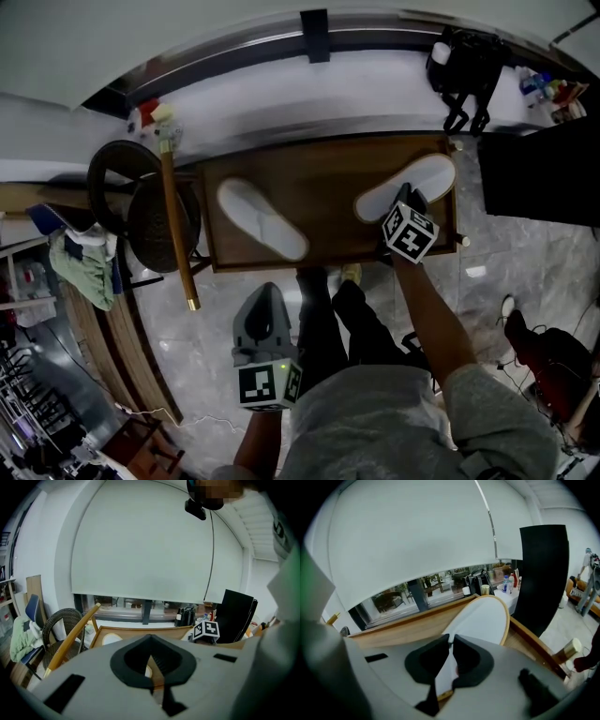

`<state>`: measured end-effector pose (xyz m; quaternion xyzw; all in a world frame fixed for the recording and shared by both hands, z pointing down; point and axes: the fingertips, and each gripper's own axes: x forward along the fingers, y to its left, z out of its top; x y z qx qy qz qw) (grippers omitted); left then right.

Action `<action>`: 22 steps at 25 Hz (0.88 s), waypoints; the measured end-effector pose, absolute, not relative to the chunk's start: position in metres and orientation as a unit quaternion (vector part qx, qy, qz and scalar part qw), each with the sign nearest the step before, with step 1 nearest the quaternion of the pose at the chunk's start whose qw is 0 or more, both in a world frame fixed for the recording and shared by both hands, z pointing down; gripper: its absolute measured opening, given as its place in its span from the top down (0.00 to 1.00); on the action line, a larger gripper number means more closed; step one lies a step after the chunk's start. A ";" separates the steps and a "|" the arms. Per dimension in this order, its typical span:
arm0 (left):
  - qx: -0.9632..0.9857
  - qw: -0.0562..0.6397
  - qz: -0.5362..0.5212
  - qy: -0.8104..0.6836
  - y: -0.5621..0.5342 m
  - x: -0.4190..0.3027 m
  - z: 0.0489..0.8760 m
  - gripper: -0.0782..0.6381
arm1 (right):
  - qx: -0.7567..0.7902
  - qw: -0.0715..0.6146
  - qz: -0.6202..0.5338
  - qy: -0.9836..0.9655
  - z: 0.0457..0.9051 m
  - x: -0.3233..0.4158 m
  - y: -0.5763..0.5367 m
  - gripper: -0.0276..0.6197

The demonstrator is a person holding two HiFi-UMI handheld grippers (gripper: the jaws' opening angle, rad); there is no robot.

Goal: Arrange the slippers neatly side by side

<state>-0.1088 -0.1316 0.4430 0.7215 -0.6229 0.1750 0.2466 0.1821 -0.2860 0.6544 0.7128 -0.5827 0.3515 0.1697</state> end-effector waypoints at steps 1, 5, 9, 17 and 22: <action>0.721 0.247 0.175 -0.623 -0.131 -0.109 0.444 0.87 | 0.712 0.169 0.349 -0.585 0.652 0.183 -0.286 0.89; 0.725 0.251 0.172 -0.618 -0.129 -0.105 0.444 0.87 | 0.693 0.174 0.338 -0.612 0.635 0.179 -0.281 0.90; 0.732 0.247 0.165 -0.613 -0.131 -0.103 0.440 0.87 | 0.653 0.182 0.334 -0.655 0.614 0.166 -0.275 0.90; 0.733 0.251 0.159 -0.611 -0.130 -0.105 0.446 0.87 | 0.574 0.220 0.353 -0.705 0.595 0.137 -0.249 0.90; 0.736 0.252 0.156 -0.609 -0.133 -0.103 0.442 0.87 | 0.542 0.259 0.334 -0.727 0.589 0.124 -0.240 0.90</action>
